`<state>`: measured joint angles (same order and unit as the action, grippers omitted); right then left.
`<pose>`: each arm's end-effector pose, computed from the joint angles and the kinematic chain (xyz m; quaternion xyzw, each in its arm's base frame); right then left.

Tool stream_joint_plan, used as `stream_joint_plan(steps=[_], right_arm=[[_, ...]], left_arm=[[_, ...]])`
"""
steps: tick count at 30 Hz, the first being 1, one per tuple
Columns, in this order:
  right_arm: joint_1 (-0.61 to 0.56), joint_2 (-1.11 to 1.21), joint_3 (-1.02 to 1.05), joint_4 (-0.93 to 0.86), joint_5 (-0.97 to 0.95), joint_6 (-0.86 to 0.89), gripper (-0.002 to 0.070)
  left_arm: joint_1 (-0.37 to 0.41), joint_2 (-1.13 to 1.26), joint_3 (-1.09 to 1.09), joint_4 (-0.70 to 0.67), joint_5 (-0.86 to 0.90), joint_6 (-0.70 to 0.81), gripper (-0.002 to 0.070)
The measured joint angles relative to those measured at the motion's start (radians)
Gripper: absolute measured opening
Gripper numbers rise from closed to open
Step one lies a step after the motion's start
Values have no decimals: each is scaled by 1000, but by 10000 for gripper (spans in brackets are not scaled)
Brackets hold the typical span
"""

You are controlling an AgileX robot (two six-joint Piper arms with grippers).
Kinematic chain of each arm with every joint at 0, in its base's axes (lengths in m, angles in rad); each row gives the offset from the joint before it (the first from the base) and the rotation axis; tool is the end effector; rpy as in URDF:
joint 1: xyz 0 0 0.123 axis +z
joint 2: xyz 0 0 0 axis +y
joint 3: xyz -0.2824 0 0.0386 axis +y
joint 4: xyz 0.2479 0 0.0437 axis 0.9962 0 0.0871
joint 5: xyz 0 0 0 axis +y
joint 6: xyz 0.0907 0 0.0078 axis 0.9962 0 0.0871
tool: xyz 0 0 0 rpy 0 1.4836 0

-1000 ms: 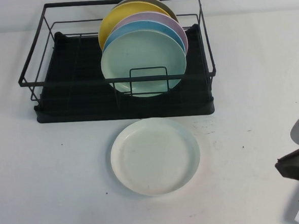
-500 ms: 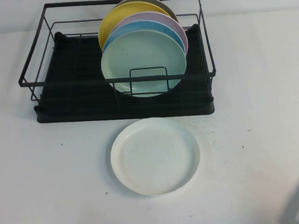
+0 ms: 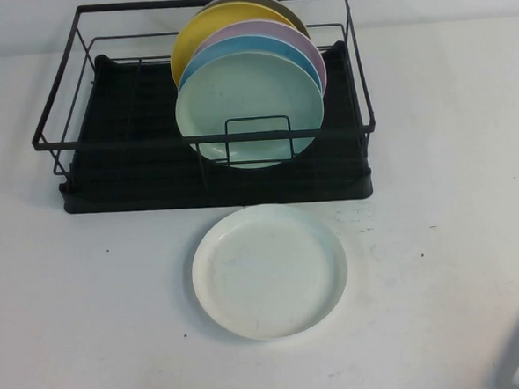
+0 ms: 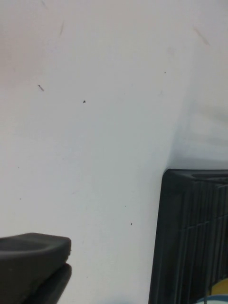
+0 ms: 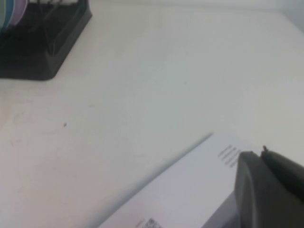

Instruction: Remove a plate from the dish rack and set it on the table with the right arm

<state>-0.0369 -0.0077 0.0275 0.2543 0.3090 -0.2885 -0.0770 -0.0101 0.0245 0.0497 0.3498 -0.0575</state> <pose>0.0545 0.0050 0.1772 -0.0272 0.7836 0.0044 0.6207 0.0532 -0.0025 0.1739 0.0213 0.7975 -0.0197 0.6026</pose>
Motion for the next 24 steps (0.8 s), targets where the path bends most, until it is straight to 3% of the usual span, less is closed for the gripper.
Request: stream_joint_plan(steps=[24], right_arm=[[0,0,2,4,53,2,-18]], left_arm=[[0,0,0,0,0,0,-4]])
